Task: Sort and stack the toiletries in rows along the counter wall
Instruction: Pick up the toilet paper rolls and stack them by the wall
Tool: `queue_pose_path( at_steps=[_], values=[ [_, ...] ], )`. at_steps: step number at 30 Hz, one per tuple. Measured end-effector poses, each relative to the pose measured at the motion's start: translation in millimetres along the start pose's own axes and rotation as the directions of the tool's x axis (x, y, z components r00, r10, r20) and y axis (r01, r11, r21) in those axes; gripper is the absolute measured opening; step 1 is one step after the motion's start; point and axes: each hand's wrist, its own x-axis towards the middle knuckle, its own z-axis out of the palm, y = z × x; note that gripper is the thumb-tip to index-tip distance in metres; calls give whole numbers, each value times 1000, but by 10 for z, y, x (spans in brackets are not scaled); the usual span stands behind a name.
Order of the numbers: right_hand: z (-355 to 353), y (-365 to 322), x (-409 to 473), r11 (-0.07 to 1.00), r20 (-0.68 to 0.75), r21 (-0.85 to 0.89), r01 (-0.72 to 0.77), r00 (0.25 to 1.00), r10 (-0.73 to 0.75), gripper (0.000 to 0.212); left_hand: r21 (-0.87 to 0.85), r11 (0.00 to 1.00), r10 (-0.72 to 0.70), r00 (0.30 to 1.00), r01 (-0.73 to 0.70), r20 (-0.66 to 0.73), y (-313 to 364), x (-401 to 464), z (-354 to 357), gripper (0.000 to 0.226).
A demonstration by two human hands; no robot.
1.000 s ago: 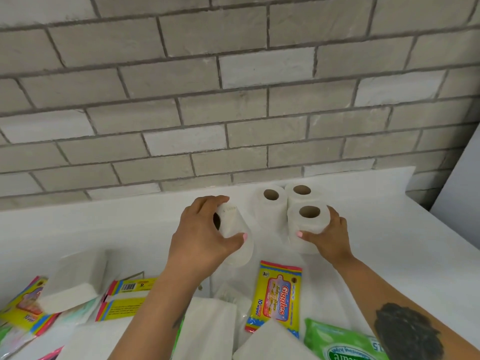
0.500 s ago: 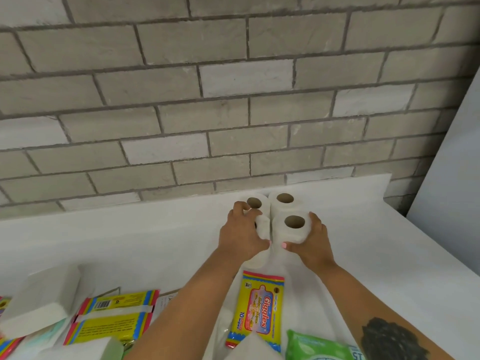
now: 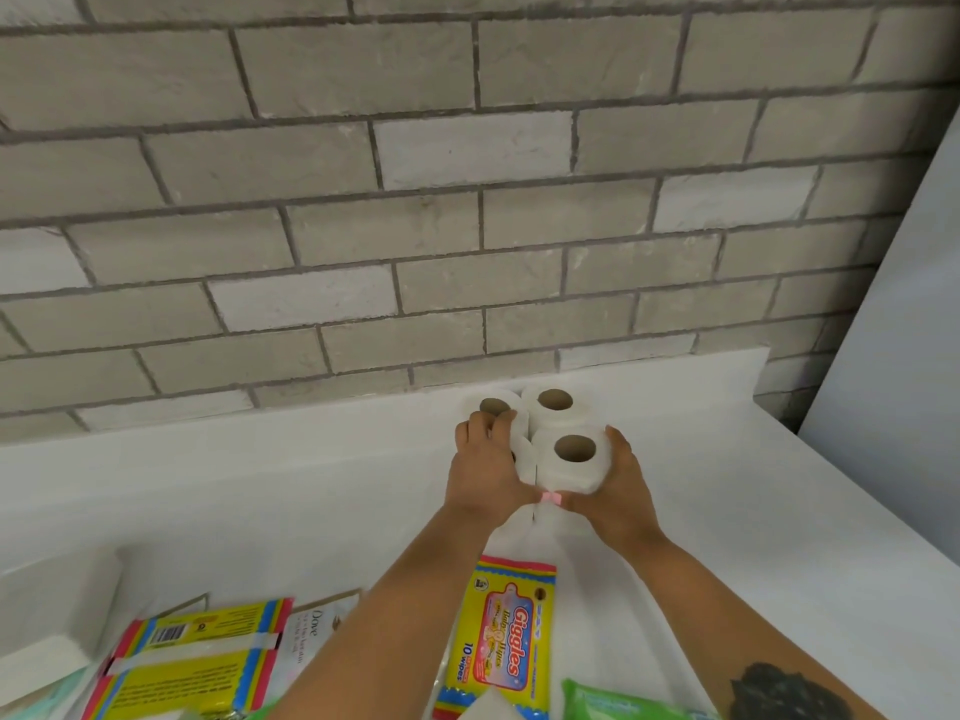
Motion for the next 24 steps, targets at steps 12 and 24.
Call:
queue_pose_path(
  at_steps=[12, 24],
  values=[
    [-67, -52, 6, 996, 30, 45, 80, 996, -82, 93, 5, 997, 75, 985, -77, 153, -173, 3, -228, 124],
    [-61, -599, -121, 964, -146, -183, 191, 965, -218, 65, -179, 981, 38, 981, -73, -190, -221, -330, -552, 45]
  ],
)
